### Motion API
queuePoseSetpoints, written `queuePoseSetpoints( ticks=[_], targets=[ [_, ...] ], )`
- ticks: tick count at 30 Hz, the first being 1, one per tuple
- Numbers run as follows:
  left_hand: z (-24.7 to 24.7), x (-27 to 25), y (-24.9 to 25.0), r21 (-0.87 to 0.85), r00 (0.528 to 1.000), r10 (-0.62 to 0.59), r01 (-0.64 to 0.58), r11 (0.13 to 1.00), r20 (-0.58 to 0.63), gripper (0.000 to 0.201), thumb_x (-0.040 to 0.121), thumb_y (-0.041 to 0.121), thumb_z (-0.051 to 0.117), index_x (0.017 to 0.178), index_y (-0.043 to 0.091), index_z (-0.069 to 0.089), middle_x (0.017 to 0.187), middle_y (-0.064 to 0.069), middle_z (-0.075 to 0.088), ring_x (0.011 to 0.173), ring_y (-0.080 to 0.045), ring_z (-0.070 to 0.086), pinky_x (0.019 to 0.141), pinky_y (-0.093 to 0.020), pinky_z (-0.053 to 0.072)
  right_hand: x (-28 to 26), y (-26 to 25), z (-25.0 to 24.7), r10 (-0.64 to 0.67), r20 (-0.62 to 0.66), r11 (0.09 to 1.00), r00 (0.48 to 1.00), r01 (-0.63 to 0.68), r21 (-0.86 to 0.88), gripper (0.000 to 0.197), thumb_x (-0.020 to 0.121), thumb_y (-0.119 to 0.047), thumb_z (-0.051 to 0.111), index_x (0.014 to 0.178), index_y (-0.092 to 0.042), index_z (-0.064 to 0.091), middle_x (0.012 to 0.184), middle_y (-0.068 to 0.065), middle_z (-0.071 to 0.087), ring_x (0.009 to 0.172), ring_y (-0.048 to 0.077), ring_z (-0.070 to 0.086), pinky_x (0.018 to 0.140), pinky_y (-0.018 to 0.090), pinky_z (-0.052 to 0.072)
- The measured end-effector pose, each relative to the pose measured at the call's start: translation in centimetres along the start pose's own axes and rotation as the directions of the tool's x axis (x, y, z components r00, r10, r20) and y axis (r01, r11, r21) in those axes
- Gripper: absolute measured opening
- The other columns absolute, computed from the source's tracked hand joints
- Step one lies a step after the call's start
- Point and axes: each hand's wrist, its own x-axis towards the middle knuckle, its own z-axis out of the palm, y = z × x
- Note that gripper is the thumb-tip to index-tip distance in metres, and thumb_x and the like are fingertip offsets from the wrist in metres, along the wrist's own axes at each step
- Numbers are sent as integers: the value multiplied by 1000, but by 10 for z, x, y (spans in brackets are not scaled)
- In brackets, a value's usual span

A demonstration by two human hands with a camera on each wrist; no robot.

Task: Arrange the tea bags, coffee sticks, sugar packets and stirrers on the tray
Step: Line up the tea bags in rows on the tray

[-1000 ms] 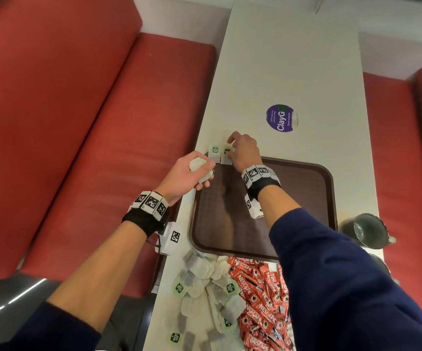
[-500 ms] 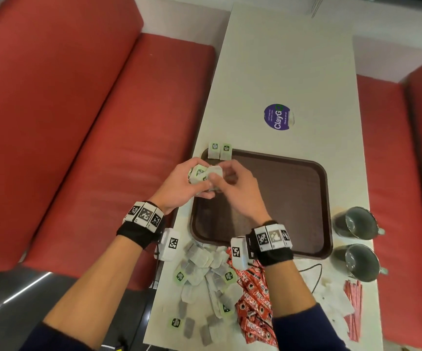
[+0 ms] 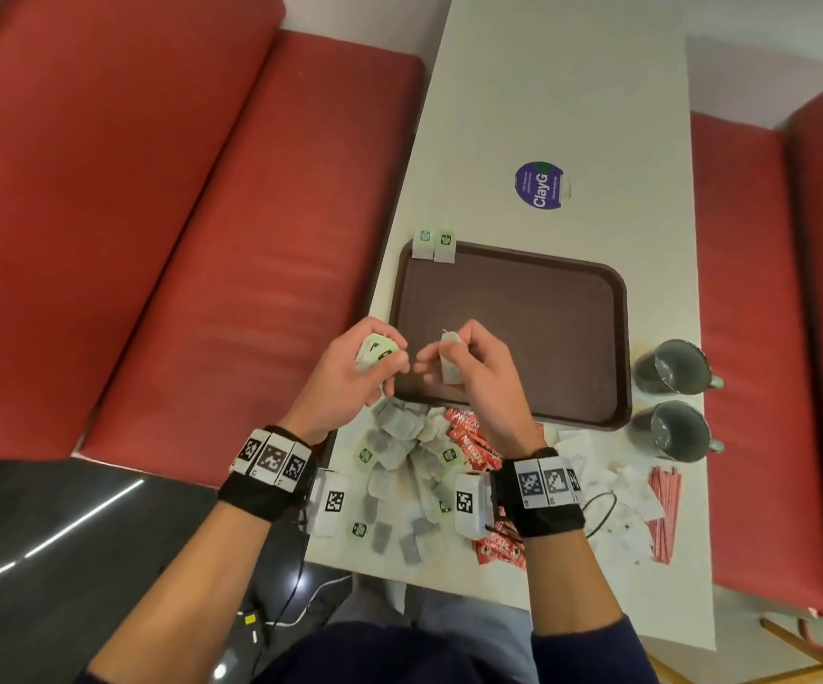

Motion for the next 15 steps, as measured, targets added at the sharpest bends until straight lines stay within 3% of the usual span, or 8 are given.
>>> queuePoseSetpoints(
  ticks=[3, 6, 8, 10, 13, 15],
  targets=[
    [8, -19, 1, -50, 1000, -16, 15, 999, -12, 15, 102, 17, 76, 112, 16, 66, 81, -15, 70, 66, -21, 63, 51, -31, 44, -18, -1, 3, -49, -5, 995, 999, 49, -85, 29, 107, -19, 70, 91, 2, 57, 91, 26, 73, 85, 26, 73, 84, 41, 62],
    [15, -36, 0, -148, 999, -37, 32, 988, -37, 20, 101, 18, 78, 115, 14, 64, 87, -24, 68, 70, -30, 64, 49, -30, 42, -35, -1, 5, -71, -8, 992, 997, 70, -100, 25, 106, -23, 74, 96, -1, 70, 93, 21, 70, 84, 20, 67, 82, 39, 61],
    [18, -44, 0, -204, 997, -54, 43, 978, -49, 21, 103, 22, 75, 119, 15, 64, 89, -16, 68, 74, -30, 65, 50, -30, 43, -44, 1, 5, -69, -12, 993, 998, 67, -96, 13, 106, -16, 72, 102, -5, 76, 102, 17, 74, 92, 23, 72, 87, 42, 65],
    [19, -50, 0, -252, 996, -71, 56, 966, -48, 20, 107, 28, 68, 121, 14, 62, 93, -5, 68, 79, -31, 66, 52, -29, 44, -50, 5, 4, -69, -8, 992, 998, 68, -107, 10, 105, -9, 71, 109, -11, 80, 107, 15, 77, 102, 33, 76, 93, 52, 66],
    [16, -55, -2, -368, 996, -86, 89, 926, 25, 18, 114, 21, 52, 128, 13, 60, 102, -19, 68, 87, -37, 65, 60, -34, 45, -58, 10, 6, -91, -9, 987, 996, 89, -135, 18, 104, -3, 70, 113, -14, 81, 109, 12, 79, 104, 37, 76, 95, 55, 65],
    [14, -57, -2, -421, 993, -96, 114, 900, 63, 29, 107, 10, 44, 133, 10, 57, 111, -26, 70, 91, -37, 67, 66, -37, 48, -62, 12, 8, -104, -14, 985, 995, 101, -138, 17, 103, -1, 71, 113, -12, 80, 110, 9, 79, 104, 35, 77, 93, 54, 66]
  ],
)
